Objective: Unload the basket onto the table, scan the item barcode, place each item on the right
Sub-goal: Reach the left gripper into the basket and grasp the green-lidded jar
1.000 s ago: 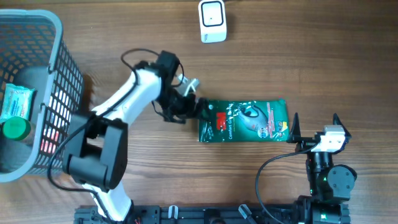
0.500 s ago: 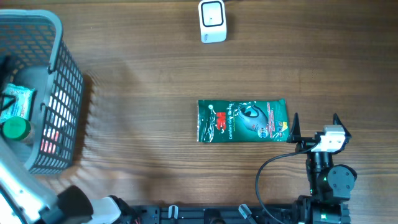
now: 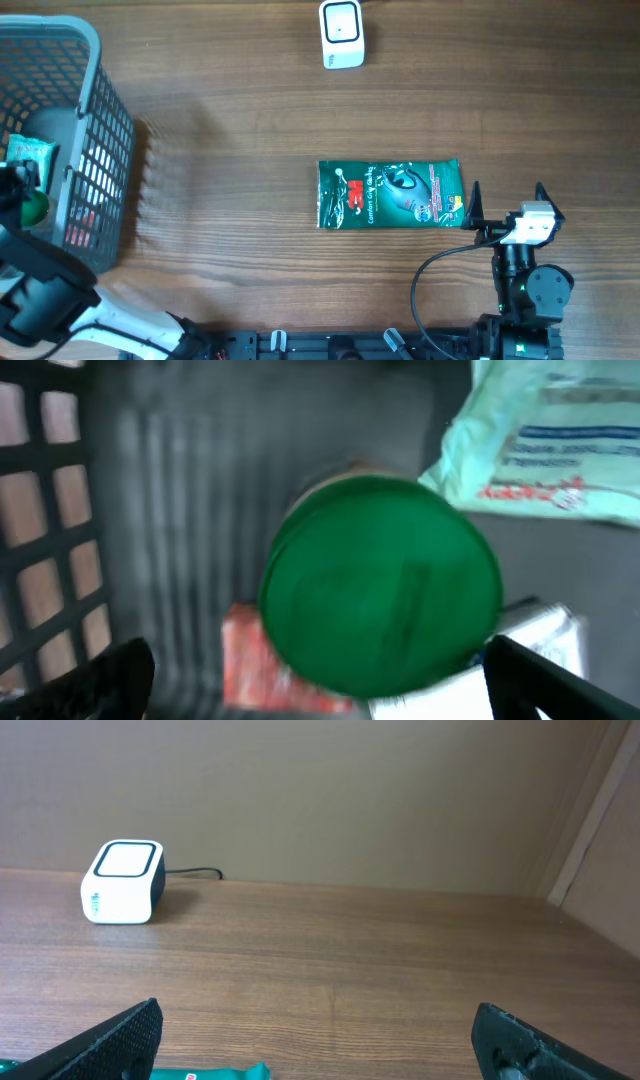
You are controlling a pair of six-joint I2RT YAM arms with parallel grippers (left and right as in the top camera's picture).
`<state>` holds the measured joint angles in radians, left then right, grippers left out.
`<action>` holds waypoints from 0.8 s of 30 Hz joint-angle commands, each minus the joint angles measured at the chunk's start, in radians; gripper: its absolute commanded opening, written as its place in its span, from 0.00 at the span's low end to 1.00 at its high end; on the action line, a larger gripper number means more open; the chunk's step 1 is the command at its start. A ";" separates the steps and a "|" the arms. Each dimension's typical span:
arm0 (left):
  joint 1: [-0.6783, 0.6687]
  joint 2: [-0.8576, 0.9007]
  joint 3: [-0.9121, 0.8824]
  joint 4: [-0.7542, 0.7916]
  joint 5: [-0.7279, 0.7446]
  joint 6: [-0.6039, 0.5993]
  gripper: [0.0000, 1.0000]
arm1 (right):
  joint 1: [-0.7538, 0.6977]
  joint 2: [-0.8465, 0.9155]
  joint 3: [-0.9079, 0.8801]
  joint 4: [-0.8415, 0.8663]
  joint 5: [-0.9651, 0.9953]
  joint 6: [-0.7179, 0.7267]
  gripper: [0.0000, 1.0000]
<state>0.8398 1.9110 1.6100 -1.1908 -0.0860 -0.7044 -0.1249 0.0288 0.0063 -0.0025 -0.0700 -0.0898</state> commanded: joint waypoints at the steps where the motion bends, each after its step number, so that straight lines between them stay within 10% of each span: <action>1: 0.001 0.055 -0.010 0.037 -0.021 0.020 1.00 | 0.001 -0.004 -0.001 0.003 0.009 0.014 1.00; 6: 0.000 0.084 -0.047 0.101 -0.101 0.040 0.98 | 0.001 -0.004 -0.001 0.003 0.009 0.013 1.00; 15: -0.027 0.063 -0.058 0.097 -0.098 0.046 0.47 | 0.001 -0.004 -0.001 0.003 0.009 0.013 1.00; 24: -0.111 -0.190 0.406 -0.171 -0.042 0.046 0.48 | 0.001 -0.004 -0.001 0.003 0.009 0.014 1.00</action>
<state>0.7700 1.9026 1.7985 -1.3121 -0.1547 -0.6640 -0.1249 0.0288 0.0063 -0.0025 -0.0700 -0.0898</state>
